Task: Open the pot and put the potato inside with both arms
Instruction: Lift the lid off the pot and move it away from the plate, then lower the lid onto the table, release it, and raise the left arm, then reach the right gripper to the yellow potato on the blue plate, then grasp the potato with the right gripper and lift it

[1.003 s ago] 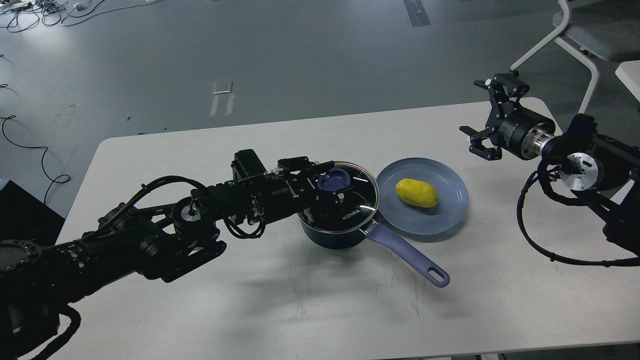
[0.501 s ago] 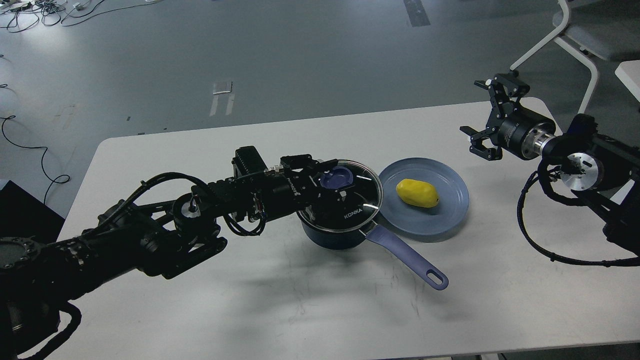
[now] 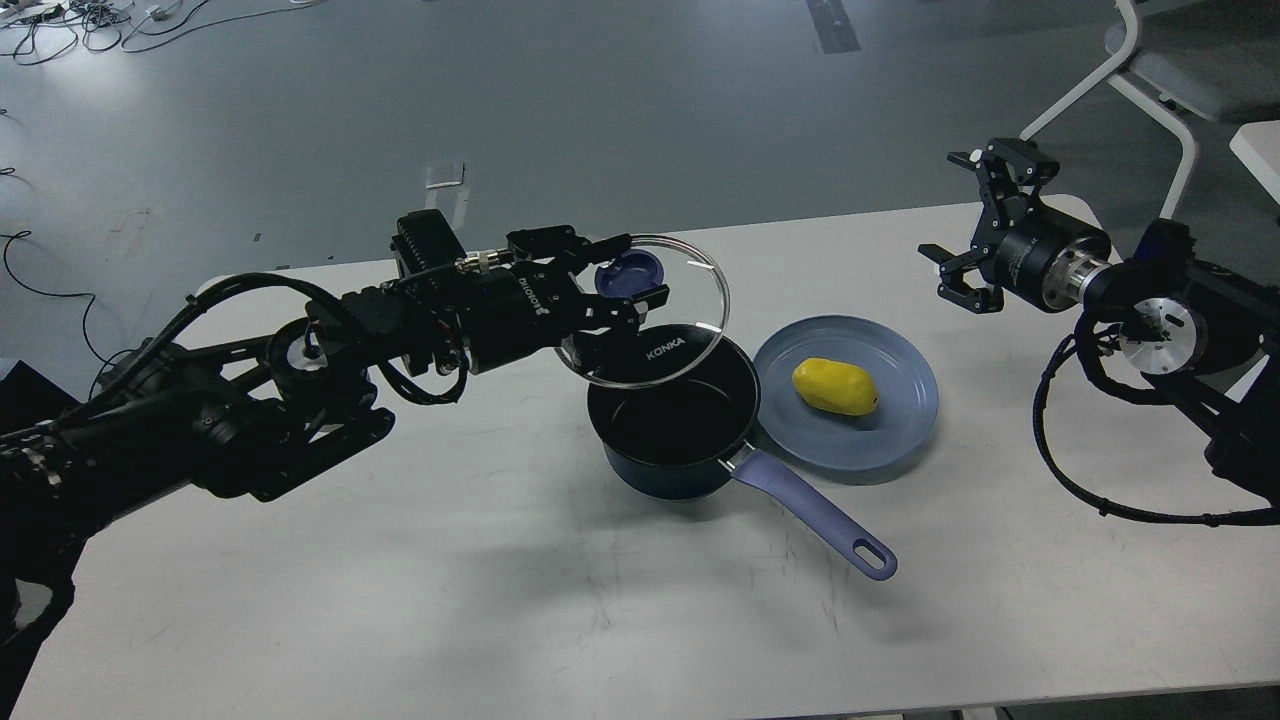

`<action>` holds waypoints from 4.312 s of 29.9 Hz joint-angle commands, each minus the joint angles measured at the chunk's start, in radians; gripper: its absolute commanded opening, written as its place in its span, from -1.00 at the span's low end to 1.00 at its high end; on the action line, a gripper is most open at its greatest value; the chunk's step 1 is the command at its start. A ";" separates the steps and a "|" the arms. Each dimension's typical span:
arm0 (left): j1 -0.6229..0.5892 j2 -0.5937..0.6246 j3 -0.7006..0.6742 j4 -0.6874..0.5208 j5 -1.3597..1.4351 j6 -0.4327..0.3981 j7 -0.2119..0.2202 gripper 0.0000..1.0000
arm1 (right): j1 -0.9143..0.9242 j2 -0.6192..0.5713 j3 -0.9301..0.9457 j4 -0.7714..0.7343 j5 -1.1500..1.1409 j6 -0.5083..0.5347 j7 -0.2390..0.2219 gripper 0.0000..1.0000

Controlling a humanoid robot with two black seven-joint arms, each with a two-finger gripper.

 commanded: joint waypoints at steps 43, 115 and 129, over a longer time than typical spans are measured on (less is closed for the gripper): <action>0.358 0.097 0.006 0.215 -0.045 0.106 0.000 0.41 | 0.002 0.005 -0.054 -0.022 0.000 0.000 0.000 1.00; 0.089 0.049 -0.281 0.164 -1.309 -0.240 0.231 0.95 | 0.292 0.049 -0.862 -0.031 -1.417 -0.356 0.413 -0.24; 0.091 0.043 -0.281 0.163 -1.307 -0.240 0.233 0.95 | 0.378 0.184 -0.853 -0.025 -1.405 -0.430 0.484 -0.25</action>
